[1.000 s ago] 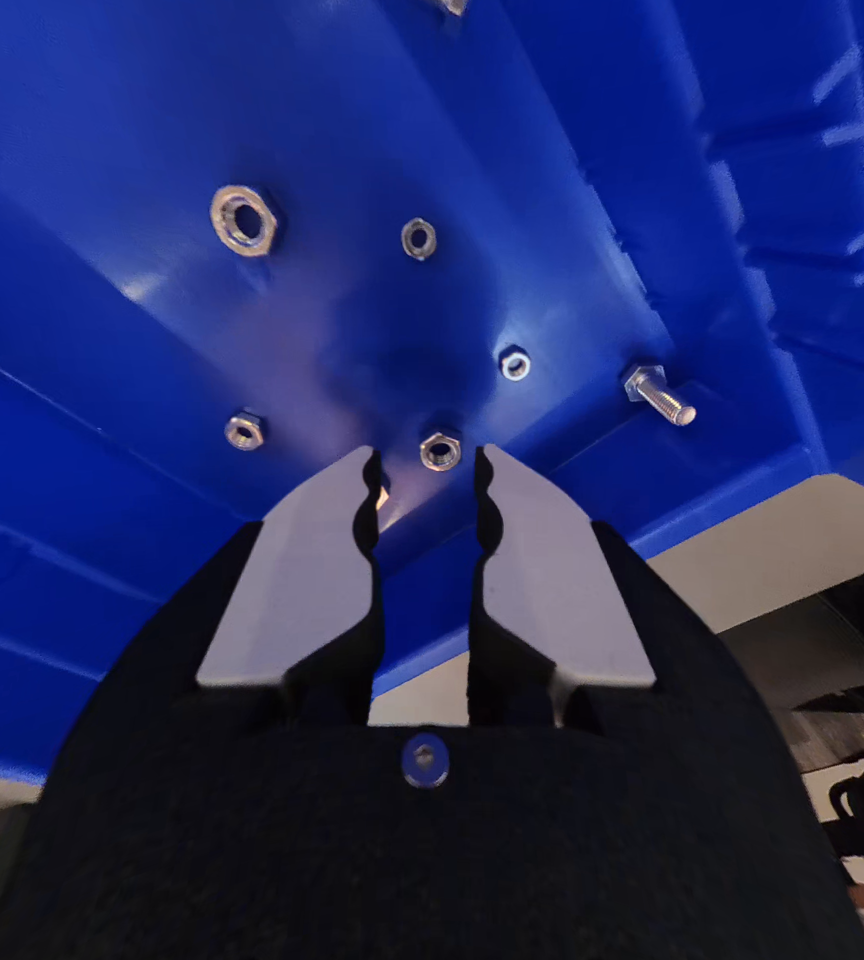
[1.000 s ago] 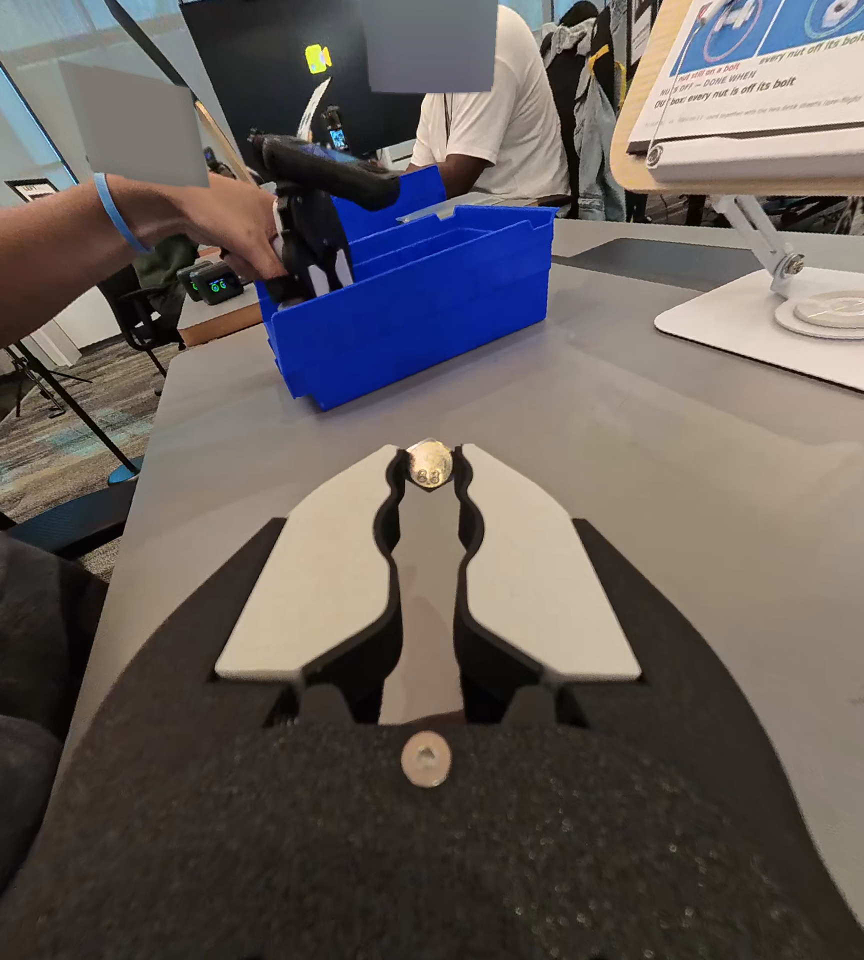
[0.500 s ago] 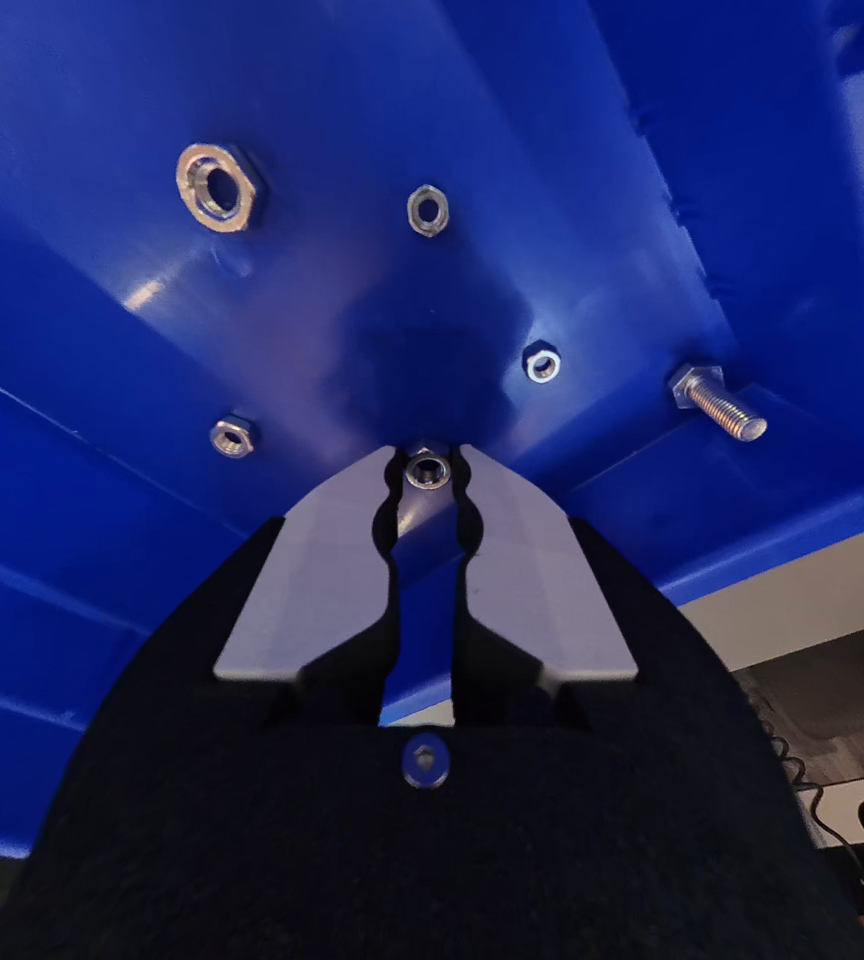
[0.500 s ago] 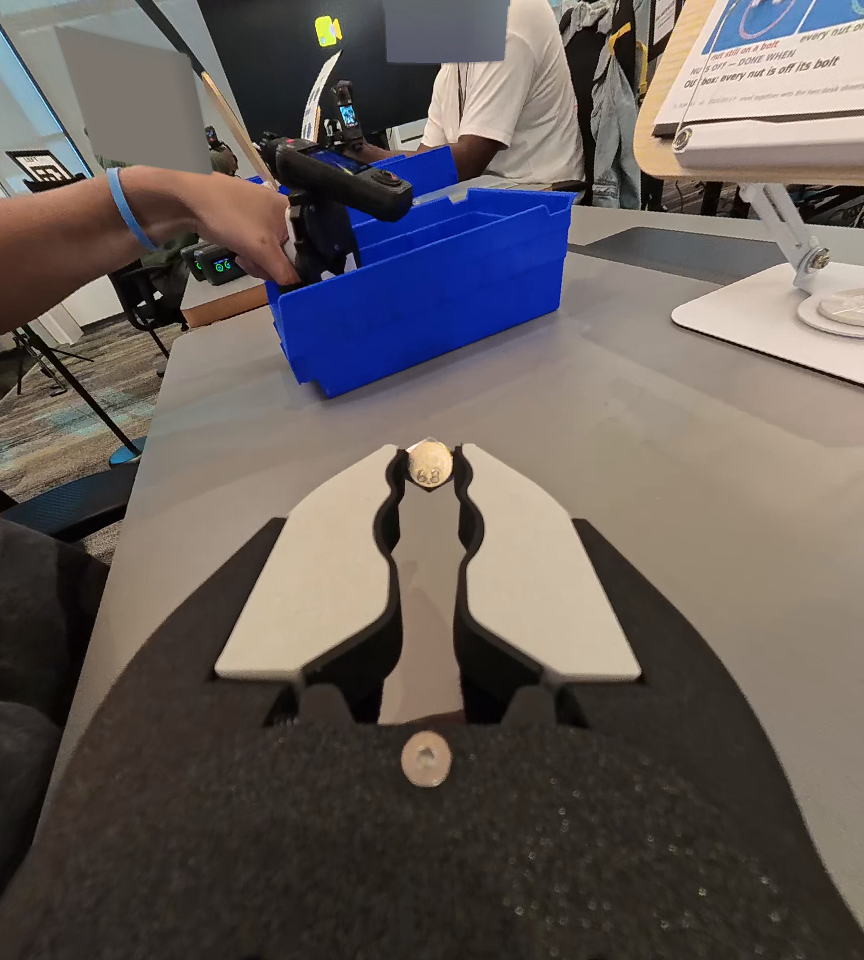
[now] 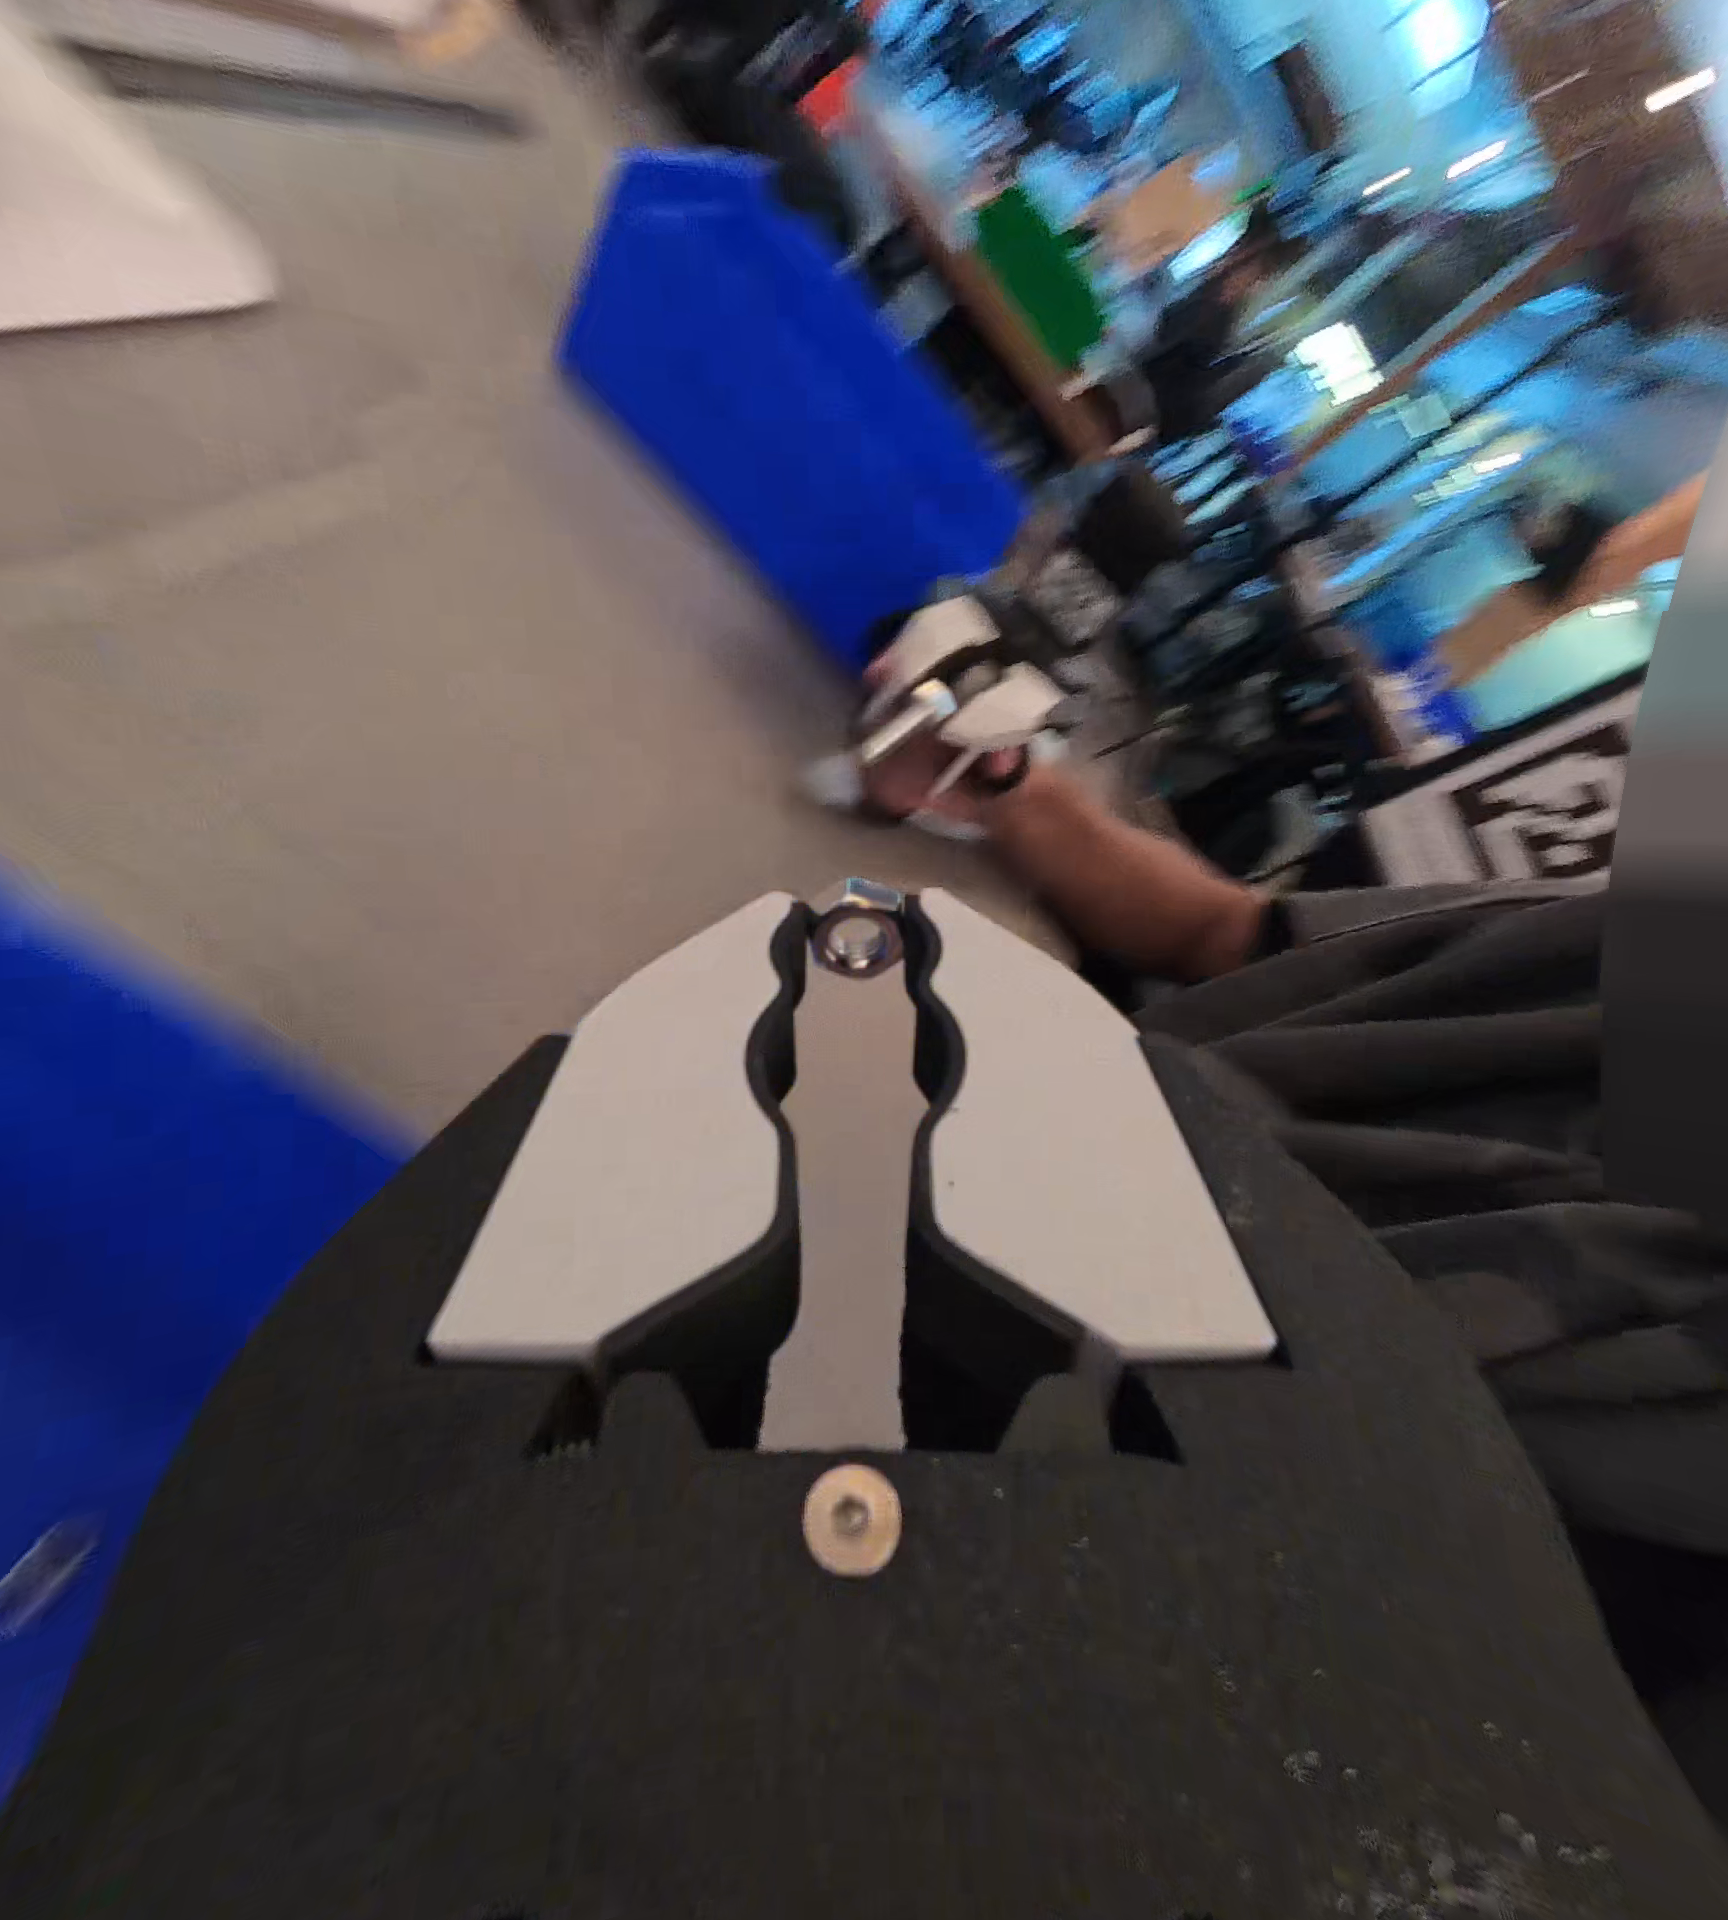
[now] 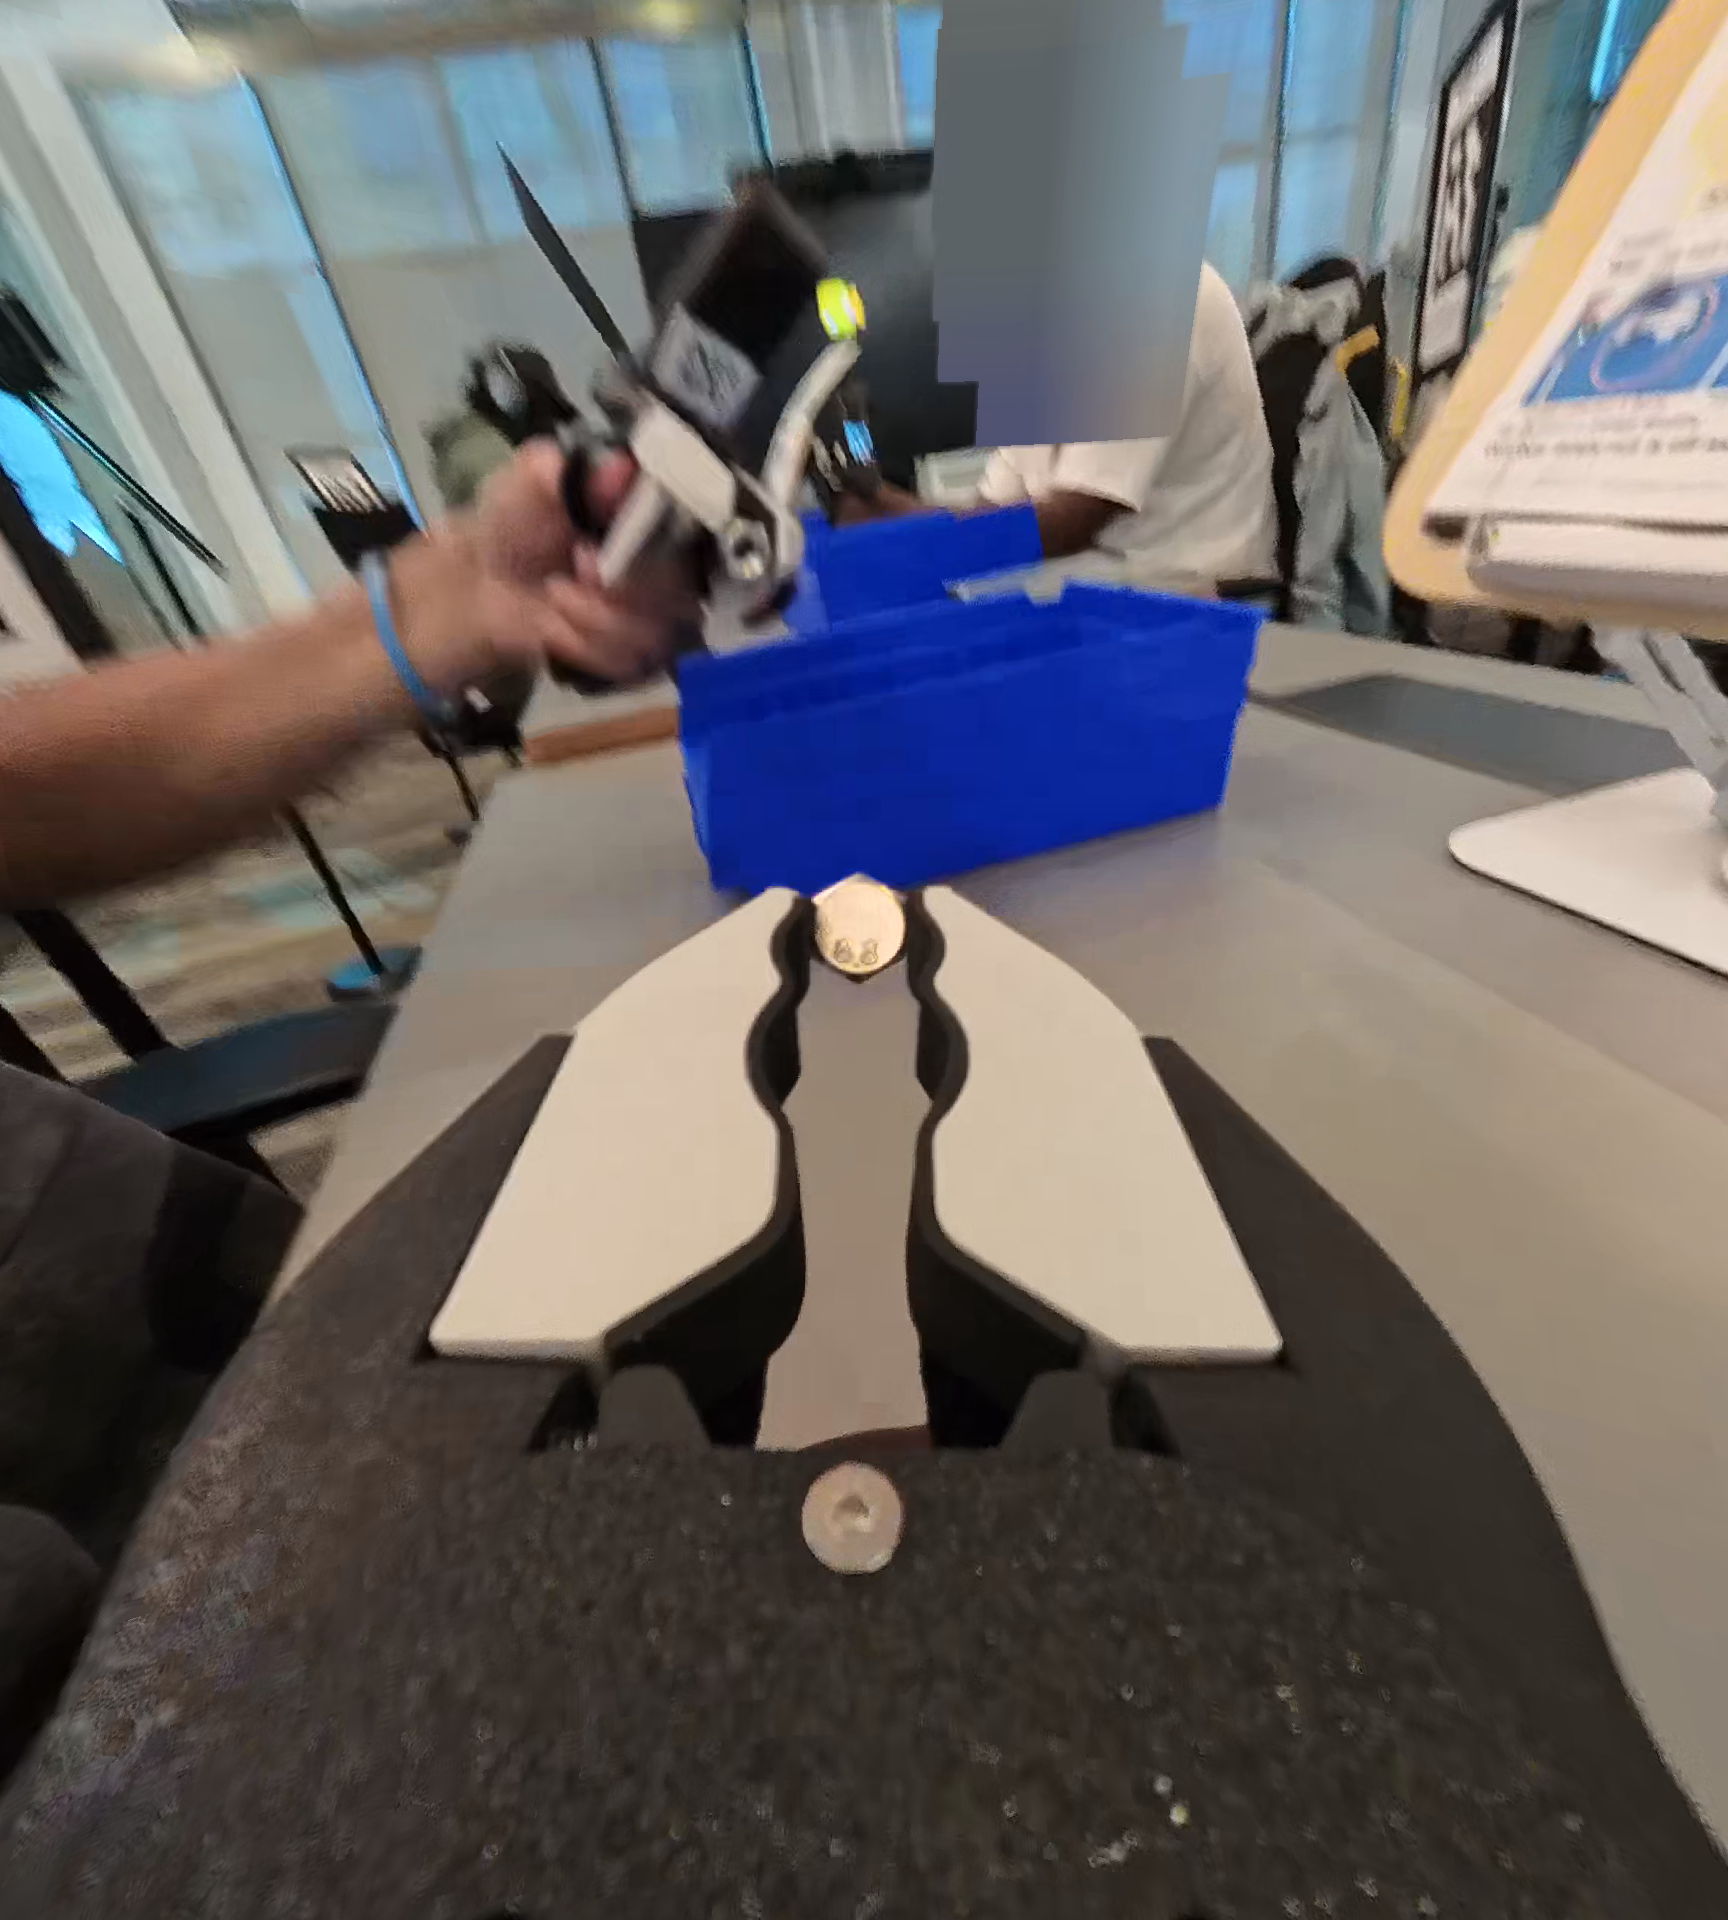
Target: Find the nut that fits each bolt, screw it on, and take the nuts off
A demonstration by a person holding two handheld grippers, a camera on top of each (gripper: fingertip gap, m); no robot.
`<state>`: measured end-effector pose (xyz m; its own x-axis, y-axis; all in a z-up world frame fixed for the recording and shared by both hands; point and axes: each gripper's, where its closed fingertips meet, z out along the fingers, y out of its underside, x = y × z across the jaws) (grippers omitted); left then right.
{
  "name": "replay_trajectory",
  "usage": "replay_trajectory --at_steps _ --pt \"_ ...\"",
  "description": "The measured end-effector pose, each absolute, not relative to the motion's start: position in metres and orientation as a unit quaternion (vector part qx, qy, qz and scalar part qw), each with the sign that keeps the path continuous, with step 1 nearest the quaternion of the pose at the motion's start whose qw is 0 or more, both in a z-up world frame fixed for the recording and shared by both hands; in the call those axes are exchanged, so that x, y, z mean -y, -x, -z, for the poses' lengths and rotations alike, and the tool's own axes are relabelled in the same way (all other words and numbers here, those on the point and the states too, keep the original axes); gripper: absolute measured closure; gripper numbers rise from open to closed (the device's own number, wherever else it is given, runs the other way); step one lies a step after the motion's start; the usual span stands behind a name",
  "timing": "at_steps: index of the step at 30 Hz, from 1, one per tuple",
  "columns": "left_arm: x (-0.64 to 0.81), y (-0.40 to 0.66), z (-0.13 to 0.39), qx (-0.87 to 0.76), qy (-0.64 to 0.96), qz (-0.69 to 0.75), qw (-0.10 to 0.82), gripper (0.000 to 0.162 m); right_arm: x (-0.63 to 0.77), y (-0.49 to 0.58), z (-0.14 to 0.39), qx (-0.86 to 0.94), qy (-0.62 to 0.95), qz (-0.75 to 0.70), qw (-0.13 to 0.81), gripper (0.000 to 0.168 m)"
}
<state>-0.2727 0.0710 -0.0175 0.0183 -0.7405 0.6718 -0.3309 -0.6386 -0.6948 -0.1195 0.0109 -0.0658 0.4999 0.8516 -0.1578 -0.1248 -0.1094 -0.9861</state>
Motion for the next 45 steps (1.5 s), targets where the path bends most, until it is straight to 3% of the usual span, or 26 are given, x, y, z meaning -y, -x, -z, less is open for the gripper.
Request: replay_trajectory --at_steps 4,9,25,36,45 --pt "-0.022 0.199 0.003 -0.381 0.58 0.705 0.146 0.145 -0.001 0.119 0.03 0.247 0.552 -0.511 0.611 0.151" --pt "-0.006 0.139 0.018 -0.342 0.524 0.774 0.101 0.145 0.01 0.111 0.008 0.242 0.518 -0.497 0.653 0.151" --pt "0.002 0.122 0.043 -0.296 0.484 0.822 -0.041 0.145 0.012 0.109 0.032 0.336 0.54 -0.394 0.663 0.151" --pt "-0.014 0.123 0.033 -0.368 0.493 0.758 0.216 0.145 -0.009 0.105 0.031 0.098 0.578 -0.587 0.559 0.151" --pt "-0.017 0.123 0.053 -0.531 0.482 0.536 0.446 0.145 -0.02 0.105 0.05 0.018 0.597 -0.666 0.447 0.151"
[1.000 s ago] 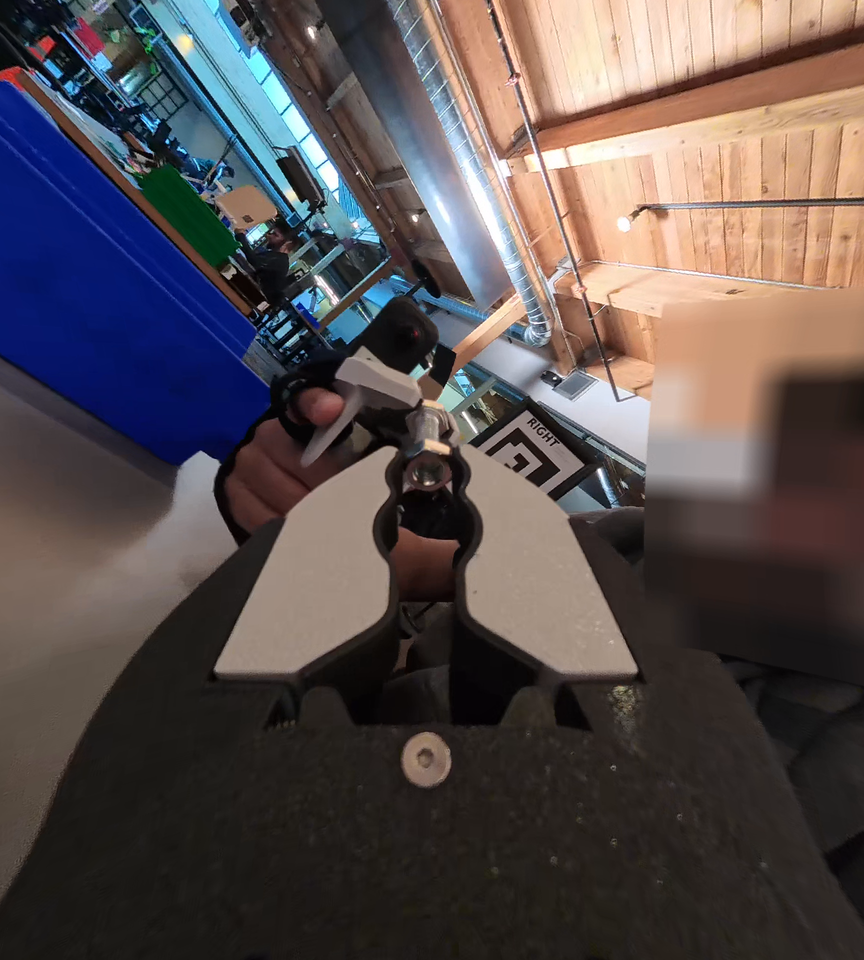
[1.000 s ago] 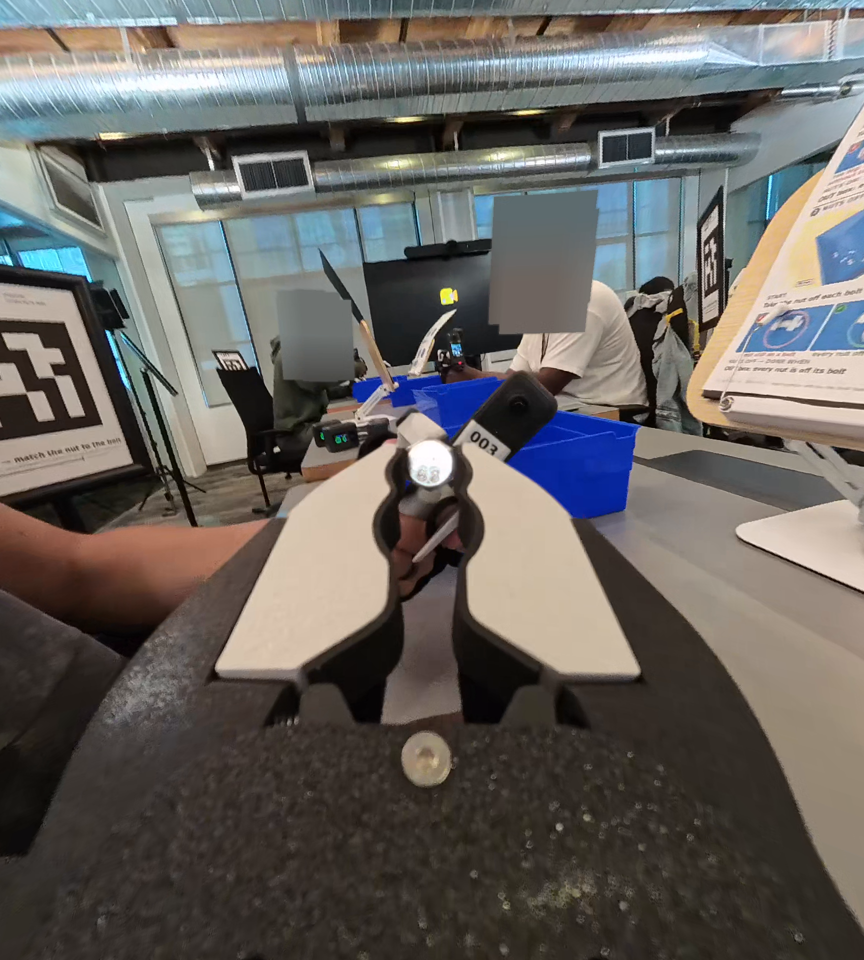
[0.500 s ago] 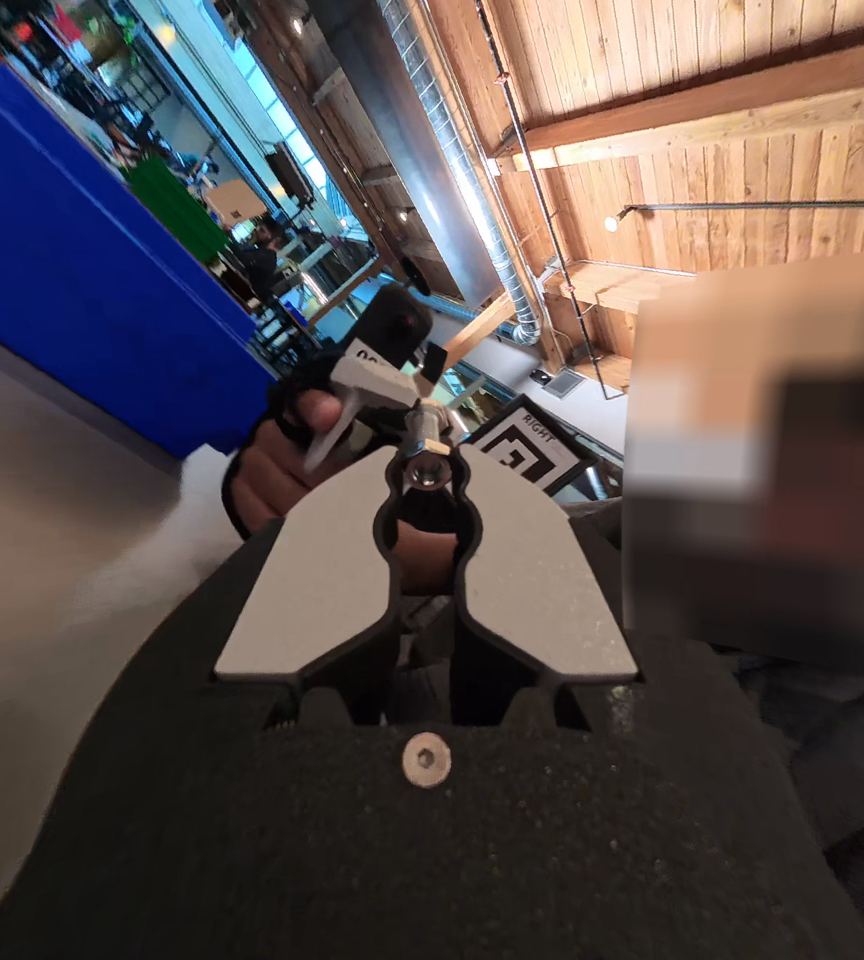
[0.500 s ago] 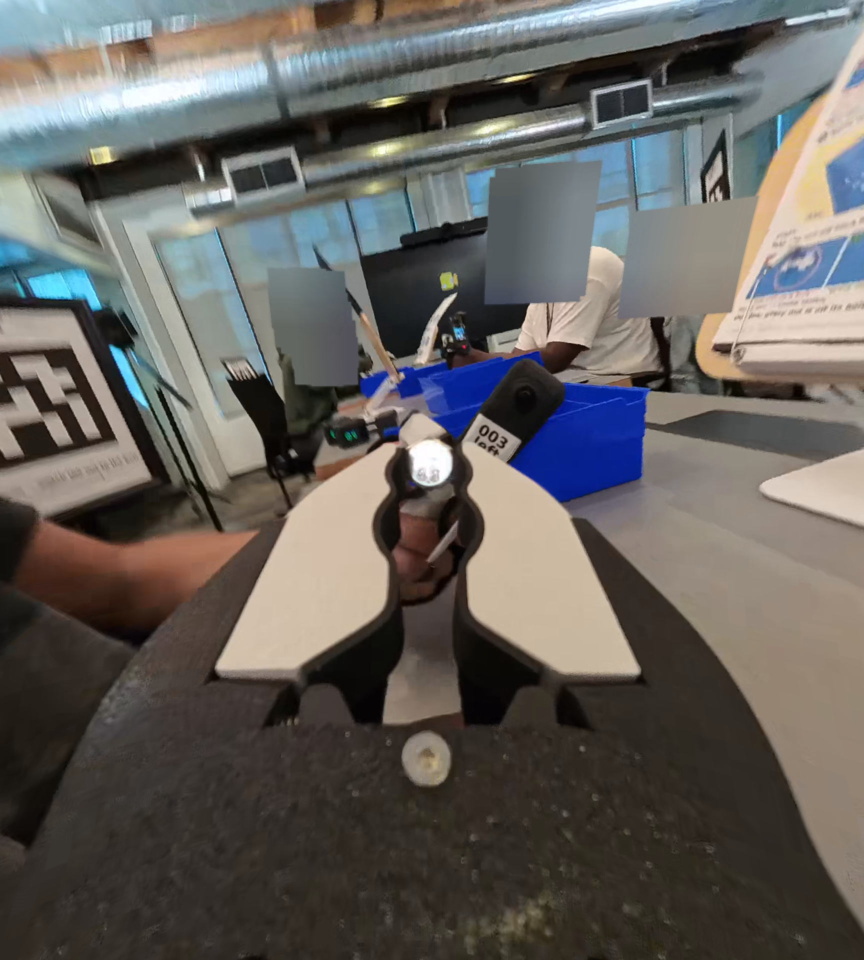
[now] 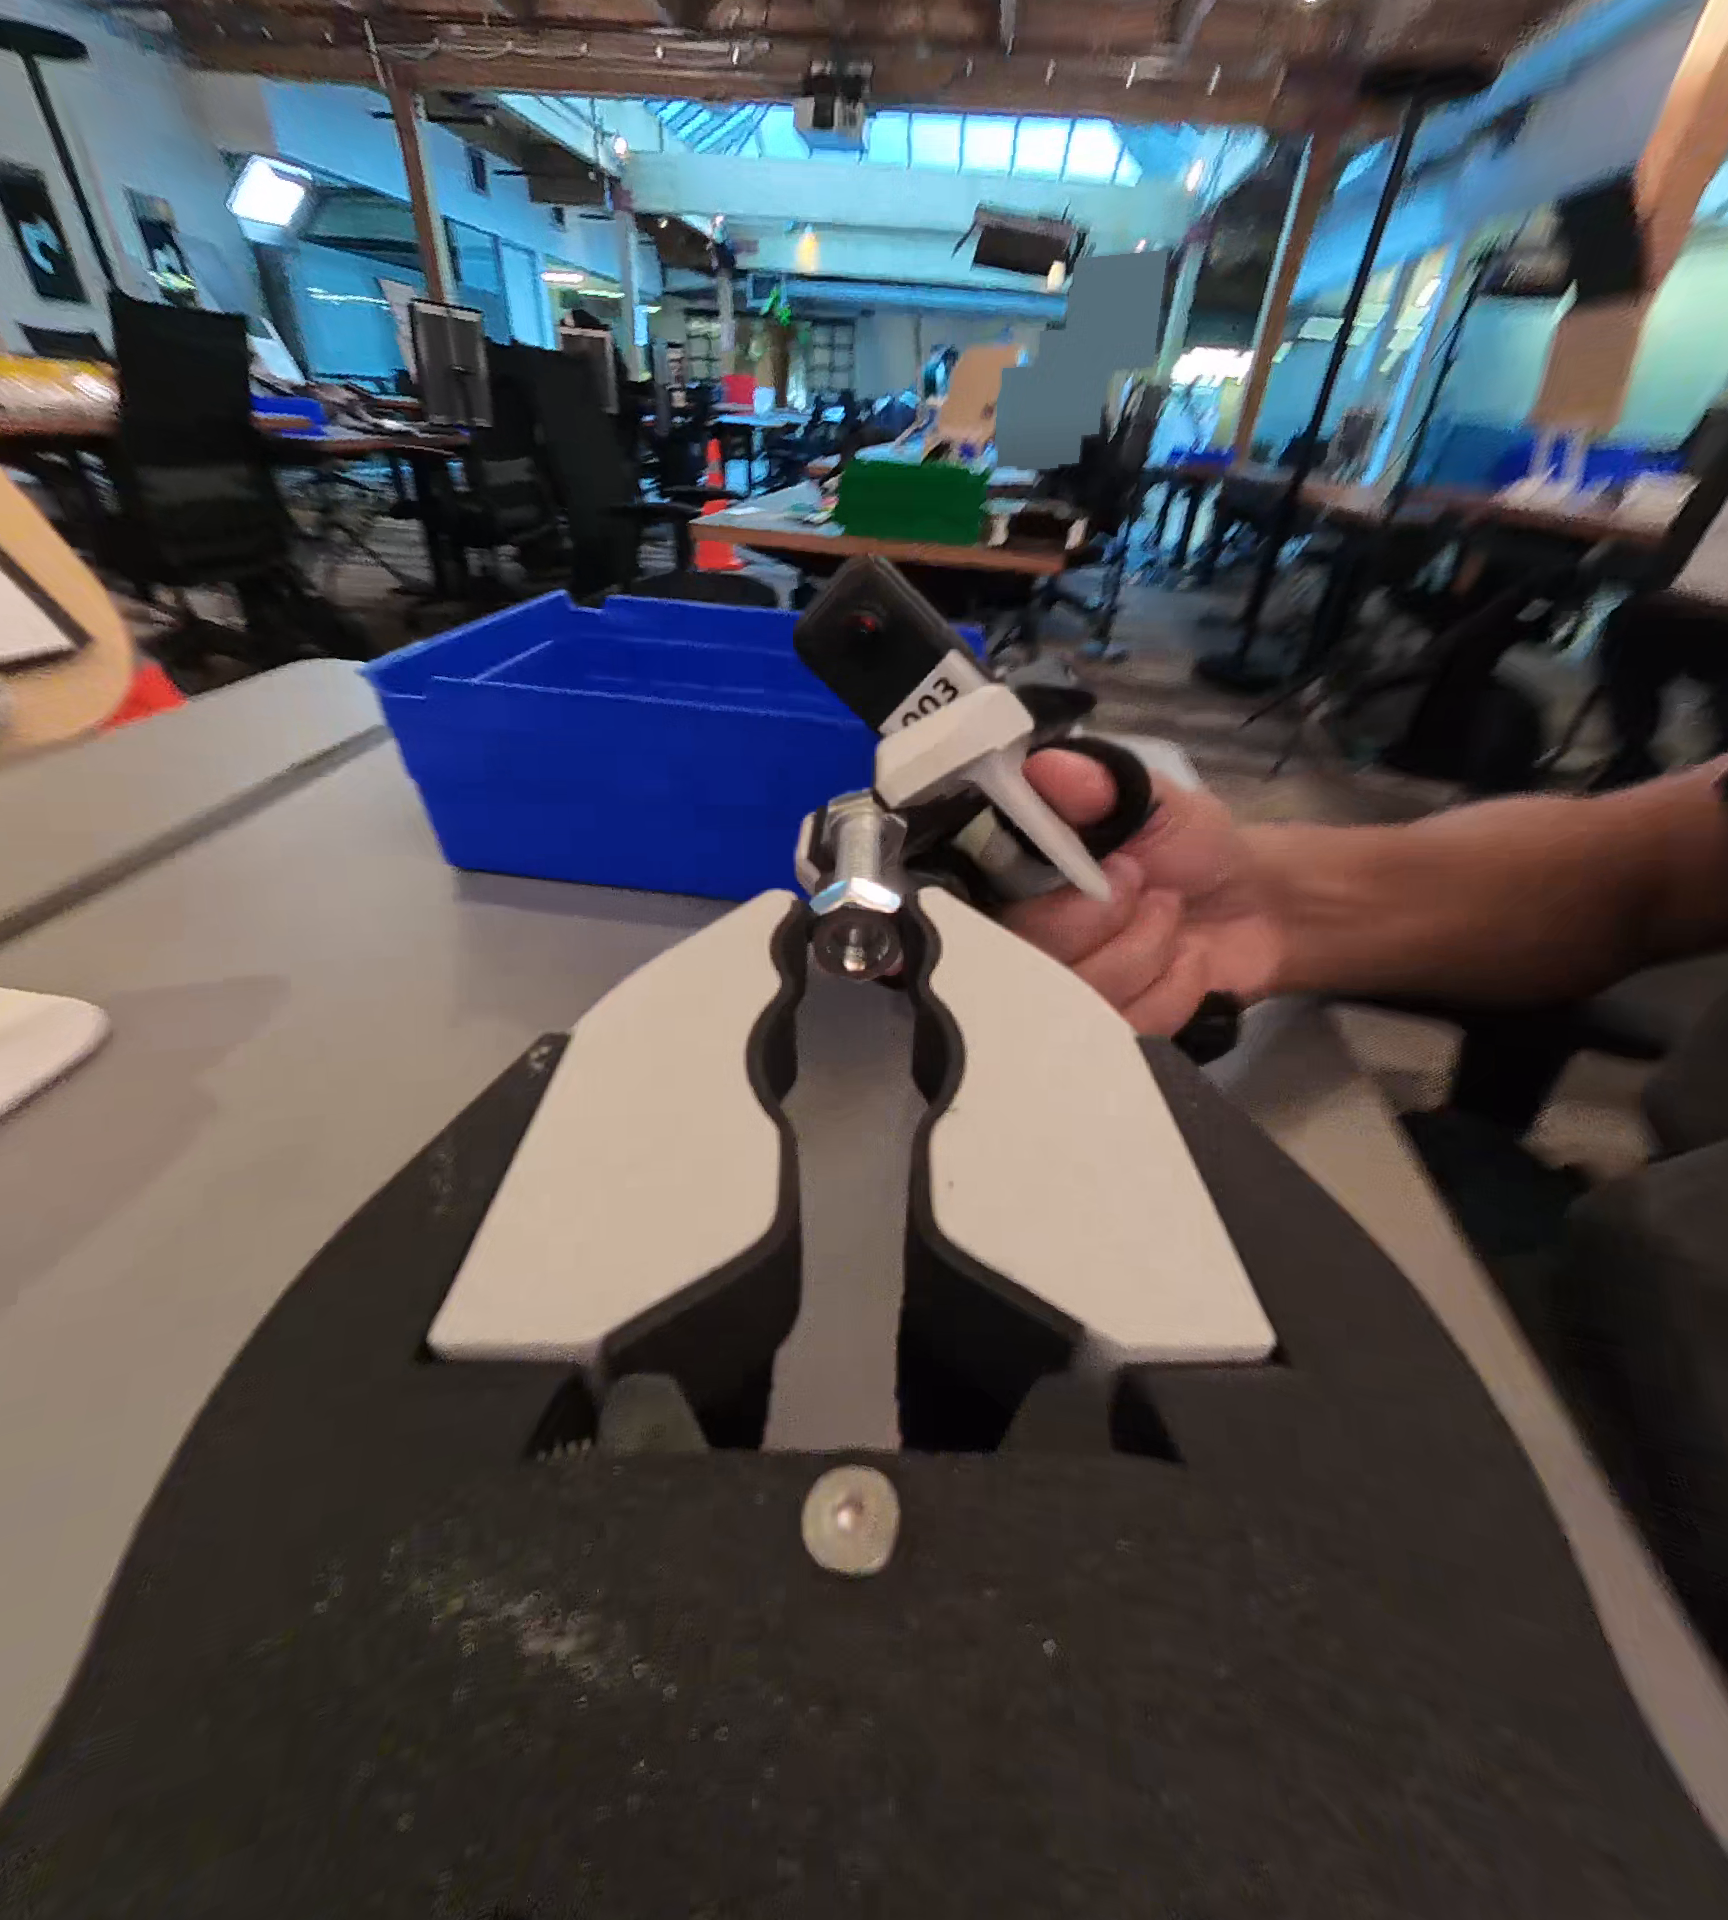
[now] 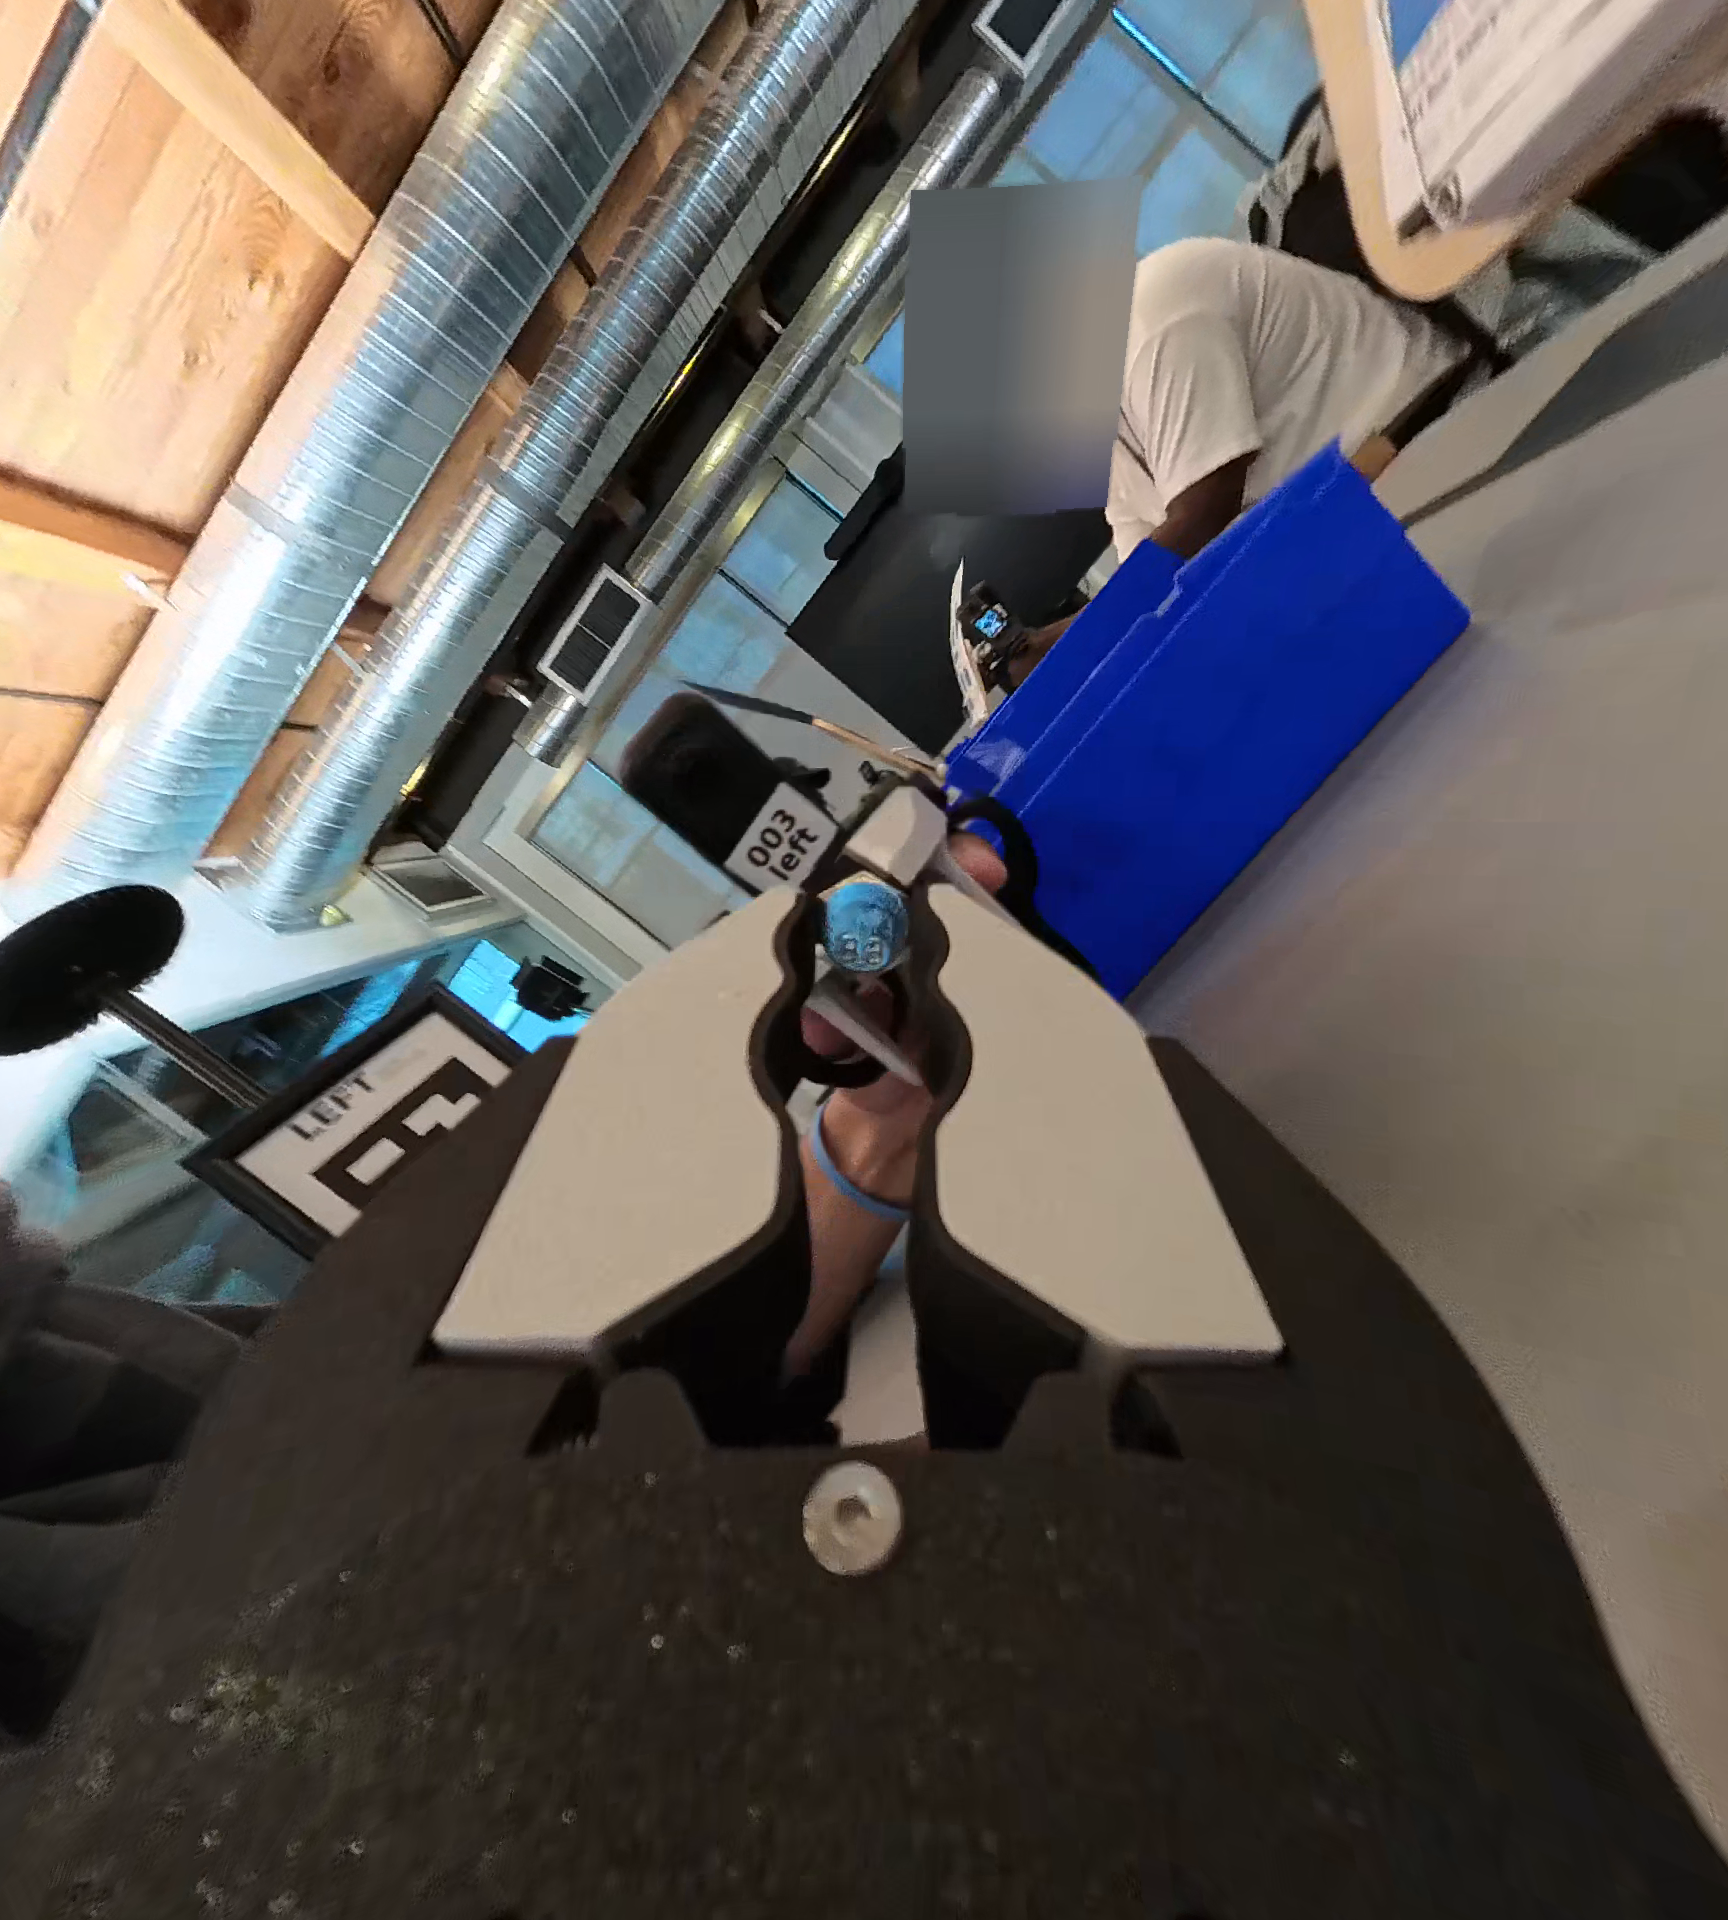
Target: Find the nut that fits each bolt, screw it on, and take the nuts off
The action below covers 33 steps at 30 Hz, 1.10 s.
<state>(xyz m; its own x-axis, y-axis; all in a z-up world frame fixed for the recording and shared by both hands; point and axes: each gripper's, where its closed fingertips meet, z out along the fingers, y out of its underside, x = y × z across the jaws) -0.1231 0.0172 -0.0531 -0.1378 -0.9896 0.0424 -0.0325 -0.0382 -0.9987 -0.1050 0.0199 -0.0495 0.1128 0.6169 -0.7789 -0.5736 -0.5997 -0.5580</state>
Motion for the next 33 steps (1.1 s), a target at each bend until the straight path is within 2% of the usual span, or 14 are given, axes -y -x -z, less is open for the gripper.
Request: replay_trajectory --at_steps 5,7,10,13,15,17,19,24,33 --pt "-0.021 0.121 0.069 -0.613 0.454 0.371 0.529 0.145 -0.026 0.103 0.066 -0.032 0.604 -0.701 0.379 0.151" --pt "-0.022 0.12 0.072 -0.617 0.469 0.357 0.522 0.145 -0.027 0.102 0.069 -0.039 0.602 -0.707 0.37 0.151" --pt "-0.02 0.121 0.069 -0.605 0.489 0.392 0.491 0.145 -0.026 0.103 0.067 -0.036 0.595 -0.714 0.366 0.151" --pt "-0.019 0.125 0.059 -0.579 0.495 0.432 0.484 0.127 -0.025 0.102 0.063 -0.021 0.594 -0.708 0.381 0.151" --pt "-0.018 0.129 0.055 -0.561 0.5 0.467 0.467 0.125 -0.025 0.1 0.059 -0.011 0.594 -0.7 0.395 0.151" --pt "-0.016 0.13 0.056 -0.534 0.513 0.515 0.432 0.115 -0.024 0.096 0.053 0.004 0.59 -0.688 0.423 0.15" --pt "-0.011 0.129 0.063 -0.52 0.521 0.55 0.393 0.113 -0.023 0.093 0.046 0.019 0.584 -0.679 0.444 0.151" --pt "0.002 0.12 0.071 -0.515 0.518 0.578 0.363 0.112 -0.019 0.101 0.04 0.046 0.583 -0.672 0.455 0.151" --pt "-0.003 0.125 0.059 -0.495 0.508 0.595 0.377 0.116 -0.018 0.111 0.051 0.06 0.604 -0.655 0.45 0.151"
